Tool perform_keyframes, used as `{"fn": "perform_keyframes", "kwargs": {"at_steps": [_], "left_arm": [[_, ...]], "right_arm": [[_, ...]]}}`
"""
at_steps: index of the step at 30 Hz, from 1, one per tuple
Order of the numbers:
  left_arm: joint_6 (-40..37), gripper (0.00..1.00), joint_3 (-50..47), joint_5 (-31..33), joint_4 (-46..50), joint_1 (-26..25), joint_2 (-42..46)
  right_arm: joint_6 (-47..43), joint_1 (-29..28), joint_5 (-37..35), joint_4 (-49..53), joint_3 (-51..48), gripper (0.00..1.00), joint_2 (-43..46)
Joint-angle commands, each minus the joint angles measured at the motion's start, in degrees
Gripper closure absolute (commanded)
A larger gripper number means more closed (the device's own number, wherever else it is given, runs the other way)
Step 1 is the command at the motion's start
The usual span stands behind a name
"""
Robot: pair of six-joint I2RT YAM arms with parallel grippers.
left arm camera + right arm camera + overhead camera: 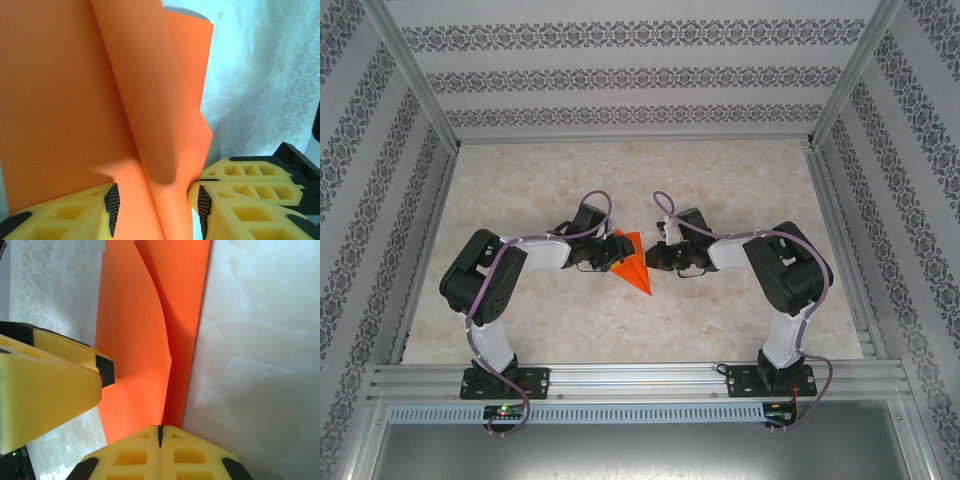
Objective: Fold a paper plane with a square sheet of paper (fold left side to right side)
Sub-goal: Fourth fold the wing at the center of the table.
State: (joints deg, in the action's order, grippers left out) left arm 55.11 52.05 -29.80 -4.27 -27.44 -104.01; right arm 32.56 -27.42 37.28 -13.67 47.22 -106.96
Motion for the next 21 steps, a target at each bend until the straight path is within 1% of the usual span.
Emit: {"fn": "perform_keyframes", "kwargs": {"at_steps": [1,13,21], "left_arm": [[-1.24,0.51,0.58,0.71,2.39,-1.19,0.02],[-2.00,0.50,1.94,0.59,3.98,-1.21,1.66],[-5.90,0.45,6.08,4.14,12.47,-0.30,6.74]], "right_arm": [[-2.13,-0.35,-1.22,2.03,1.39,1.00,-1.32],[-4.21,-1.06,-3.17,6.32,1.68,1.00,-2.34],[-4.61,-1.32,-3.53,6.82,1.79,1.00,-2.72]]}}
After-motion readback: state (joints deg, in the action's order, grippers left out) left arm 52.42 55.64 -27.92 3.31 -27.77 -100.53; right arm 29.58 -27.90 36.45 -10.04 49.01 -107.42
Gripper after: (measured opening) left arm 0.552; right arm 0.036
